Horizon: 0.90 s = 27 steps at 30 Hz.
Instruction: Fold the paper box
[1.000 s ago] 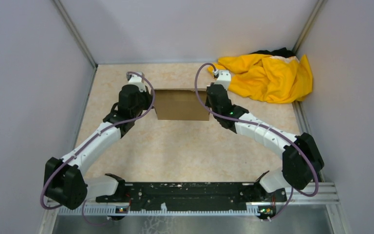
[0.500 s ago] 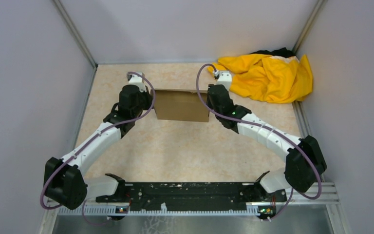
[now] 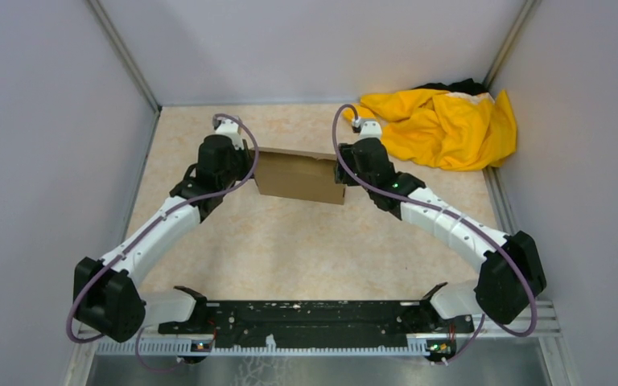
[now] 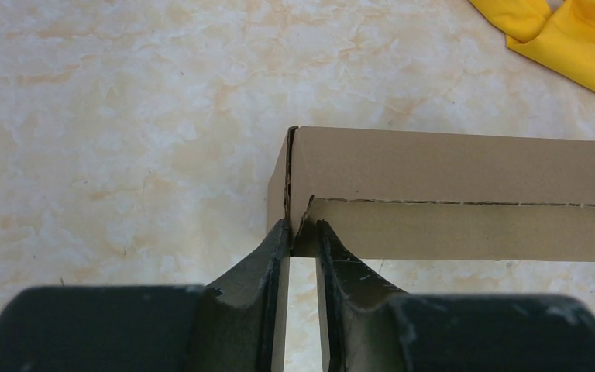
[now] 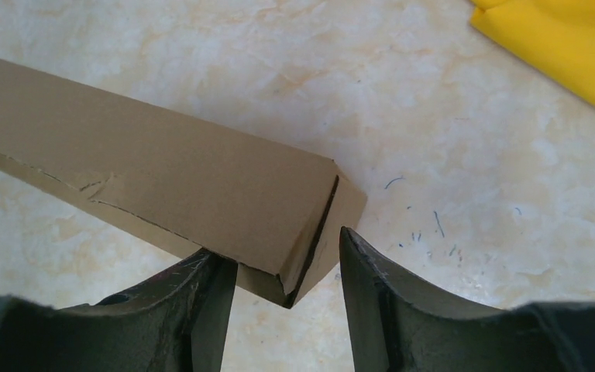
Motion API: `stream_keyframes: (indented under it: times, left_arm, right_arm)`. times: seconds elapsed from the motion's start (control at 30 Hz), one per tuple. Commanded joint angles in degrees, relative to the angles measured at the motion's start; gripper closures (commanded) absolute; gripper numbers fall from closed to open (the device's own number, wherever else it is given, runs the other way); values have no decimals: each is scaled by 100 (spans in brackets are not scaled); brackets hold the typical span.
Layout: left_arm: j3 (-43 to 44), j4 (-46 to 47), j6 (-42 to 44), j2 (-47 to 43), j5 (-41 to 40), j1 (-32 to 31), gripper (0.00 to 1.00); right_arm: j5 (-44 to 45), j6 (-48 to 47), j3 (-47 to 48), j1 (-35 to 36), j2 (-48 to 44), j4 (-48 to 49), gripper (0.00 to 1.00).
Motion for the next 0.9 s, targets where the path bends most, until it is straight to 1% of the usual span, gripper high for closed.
stream_keyframes:
  times: [0.0, 0.13, 0.37, 0.47, 0.53, 0.63, 0.87]
  left_arm:
    - [309, -250, -11, 184, 334, -82, 76]
    - [408, -299, -11, 262, 342, -82, 76]
    - [693, -383, 14, 590, 371, -78, 75]
    - [881, -466, 24, 777, 391, -79, 74]
    - [1004, -522, 39, 872, 419, -82, 73]
    - [1150, -579, 51, 968, 486, -74, 68]
    - [1470, -768, 109, 1011, 681, -74, 58]
  right_arm:
    - [-1018, 38, -118, -132, -67, -238, 50]
    - [-1218, 79, -106, -281, -173, -250, 48]
    - [-1644, 119, 84, -651, -340, -528, 40]
    - [-2024, 146, 254, -788, -412, -608, 37]
    - [-2259, 191, 382, -892, -464, -671, 36]
    - [-2430, 205, 620, -997, -495, -878, 34]
    - [-2384, 75, 1075, -1102, -529, -1335, 33]
